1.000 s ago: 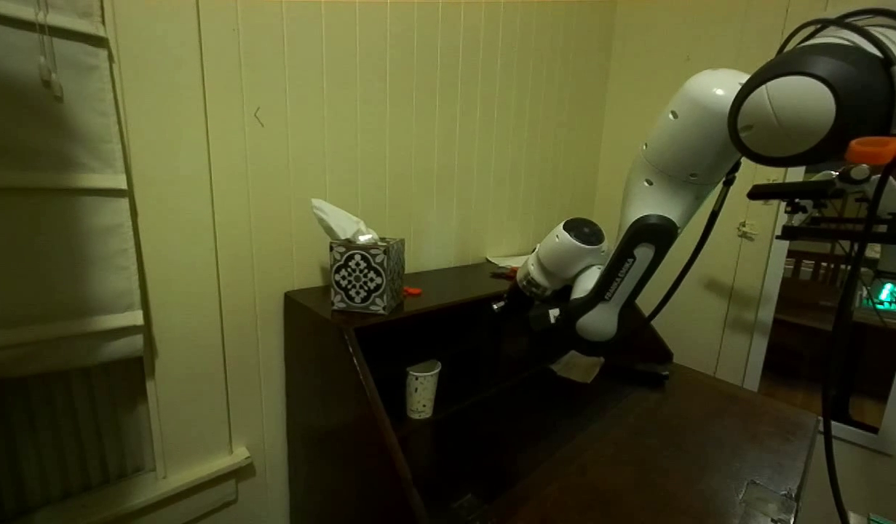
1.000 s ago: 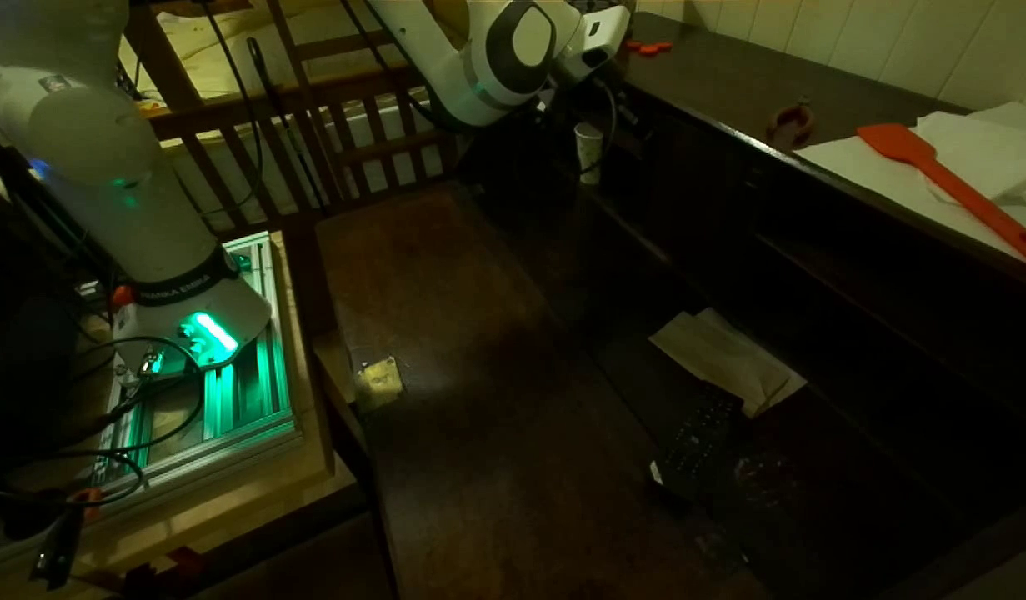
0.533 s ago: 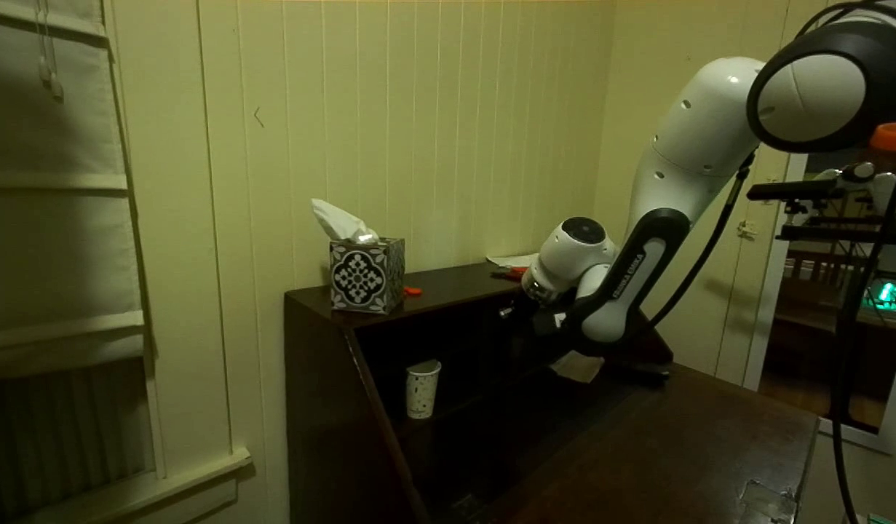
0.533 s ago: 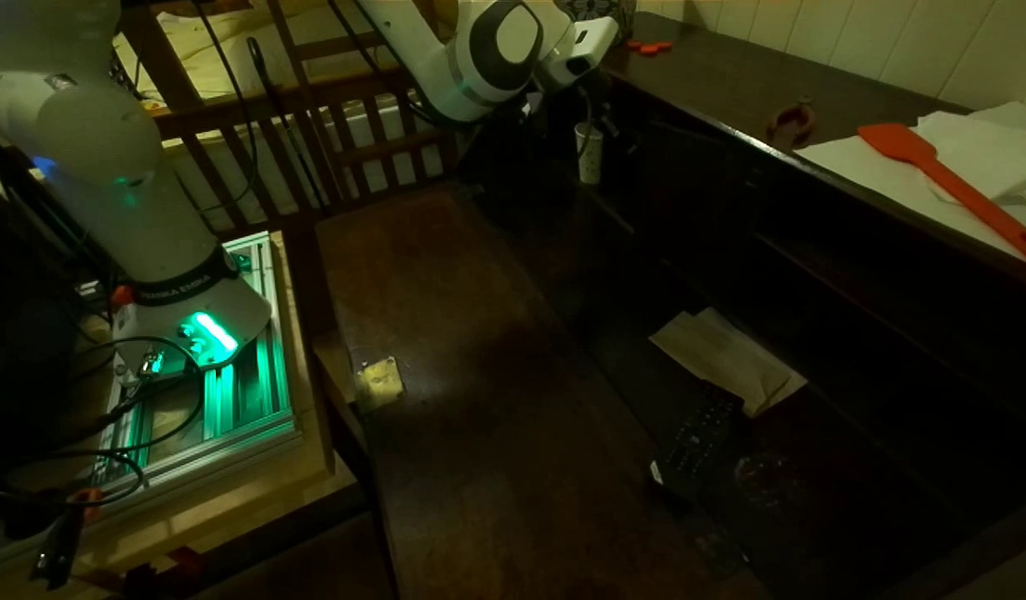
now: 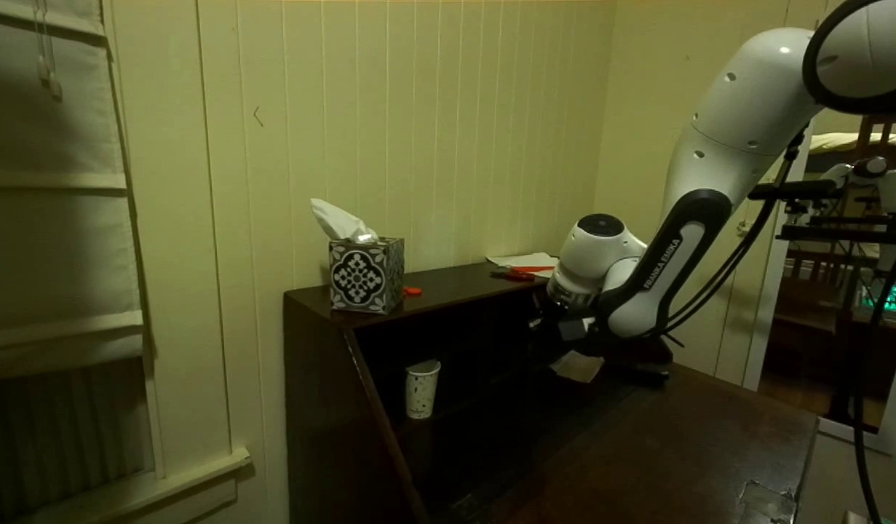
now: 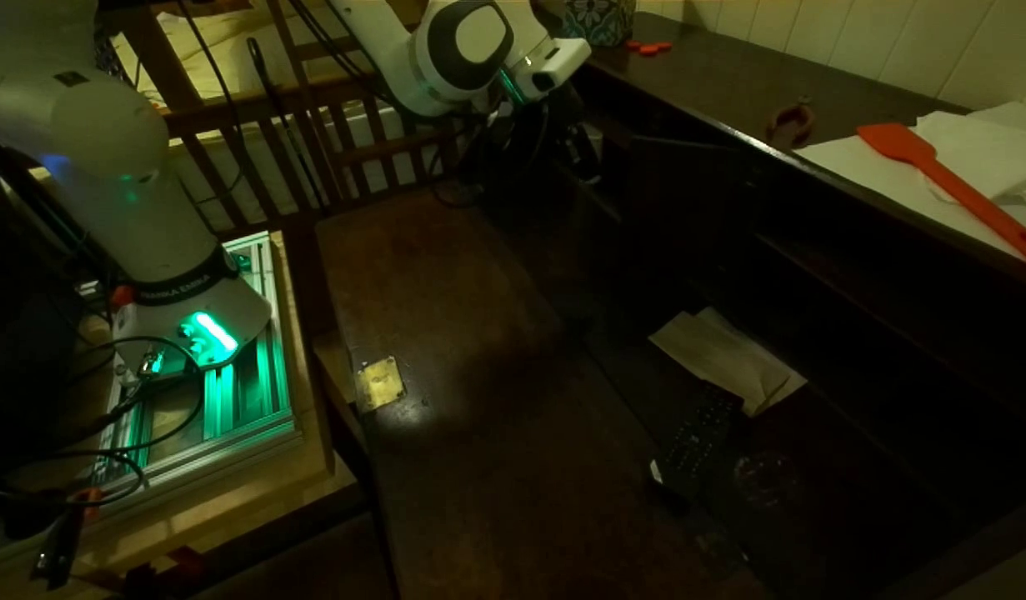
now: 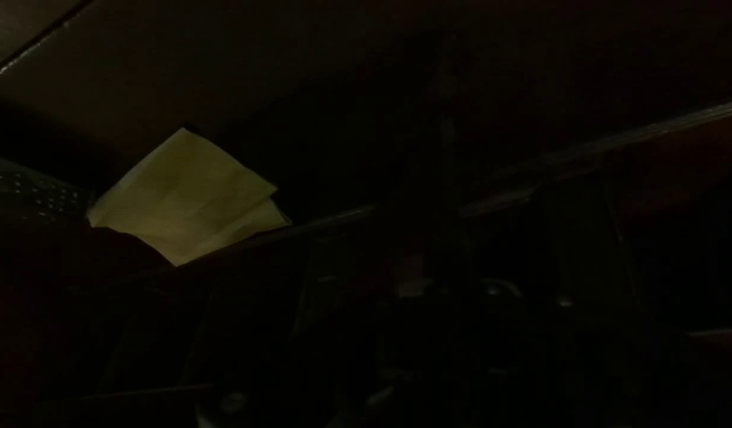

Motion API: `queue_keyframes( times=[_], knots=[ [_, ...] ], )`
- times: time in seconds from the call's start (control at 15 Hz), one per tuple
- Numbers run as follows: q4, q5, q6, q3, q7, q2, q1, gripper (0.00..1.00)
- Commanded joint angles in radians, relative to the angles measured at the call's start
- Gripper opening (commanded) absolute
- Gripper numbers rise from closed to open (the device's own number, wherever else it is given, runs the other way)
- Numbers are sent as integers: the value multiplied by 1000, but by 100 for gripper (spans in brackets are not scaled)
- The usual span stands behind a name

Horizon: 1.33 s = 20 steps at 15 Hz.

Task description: Open the small door on the desk

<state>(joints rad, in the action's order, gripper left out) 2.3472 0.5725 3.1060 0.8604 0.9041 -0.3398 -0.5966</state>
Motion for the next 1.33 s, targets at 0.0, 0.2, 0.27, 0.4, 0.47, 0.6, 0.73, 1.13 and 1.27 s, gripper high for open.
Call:
queue_keyframes(
  times=[0.0,0.2,0.27,0.4,0.47,0.6,0.73,1.13,1.27],
  knots=[
    [-3,5,-143,-8,-22,106,-51,0],
    [-66,-2,-246,-4,12,105,-95,0],
    [-96,-2,-293,6,42,93,-112,0],
    [-140,-2,-328,3,46,79,-113,0],
    [-164,14,-342,11,54,67,-119,0],
    [-200,31,-349,17,48,47,-117,0],
    [-238,135,-373,-73,68,43,-20,0],
    [-289,423,-369,-259,131,12,180,0],
    [-286,440,-348,-180,134,-10,110,0]
  ],
)
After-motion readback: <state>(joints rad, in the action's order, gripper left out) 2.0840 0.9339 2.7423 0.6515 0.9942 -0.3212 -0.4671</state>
